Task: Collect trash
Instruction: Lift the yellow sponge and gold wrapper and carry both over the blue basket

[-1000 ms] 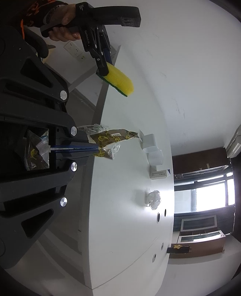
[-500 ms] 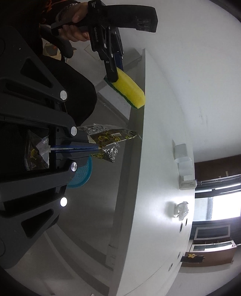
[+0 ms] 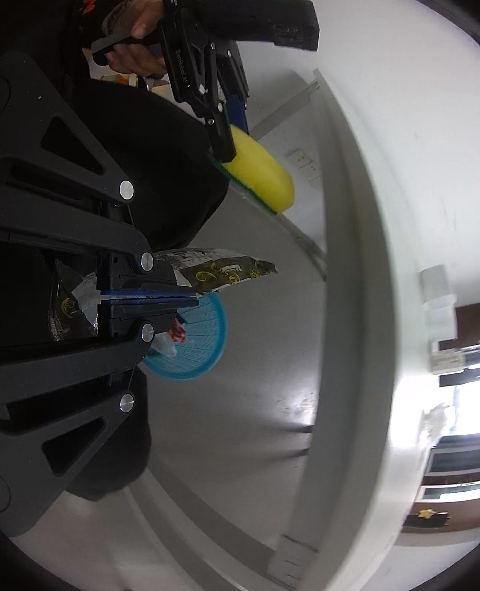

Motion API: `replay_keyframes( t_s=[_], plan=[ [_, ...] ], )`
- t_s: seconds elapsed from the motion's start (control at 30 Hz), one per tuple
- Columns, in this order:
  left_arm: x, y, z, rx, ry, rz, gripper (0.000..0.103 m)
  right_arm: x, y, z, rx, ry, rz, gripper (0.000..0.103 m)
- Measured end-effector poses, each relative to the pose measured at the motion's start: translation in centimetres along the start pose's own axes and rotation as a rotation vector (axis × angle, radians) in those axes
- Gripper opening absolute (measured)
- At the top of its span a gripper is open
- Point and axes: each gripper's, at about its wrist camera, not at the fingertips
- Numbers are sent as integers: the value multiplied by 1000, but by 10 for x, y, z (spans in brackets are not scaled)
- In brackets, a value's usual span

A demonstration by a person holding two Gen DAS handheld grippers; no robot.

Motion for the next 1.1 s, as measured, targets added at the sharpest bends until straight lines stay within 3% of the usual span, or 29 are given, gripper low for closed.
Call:
replay_keyframes(
  t_s=[0.3,0.53,0.87,1.1],
  plan=[
    [60,4,-6,5,-5,111,45,49,6,-27,69,17,80,0],
    [85,-5,-25,59,-31,118,45,85,3,-38,82,55,133,0],
    [142,-12,0,-98,-9,256,45,131,-3,-65,154,50,215,0],
    [173,-13,2,-157,-10,255,45,179,-7,-89,229,49,258,0]
  ],
)
Point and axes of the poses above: each gripper's, at about its wrist camera, not at the fingertips, and x roughly the way its jaws point, z to its left, y to its underside, and after that the axes turned 9 degrees about -y, right-handed
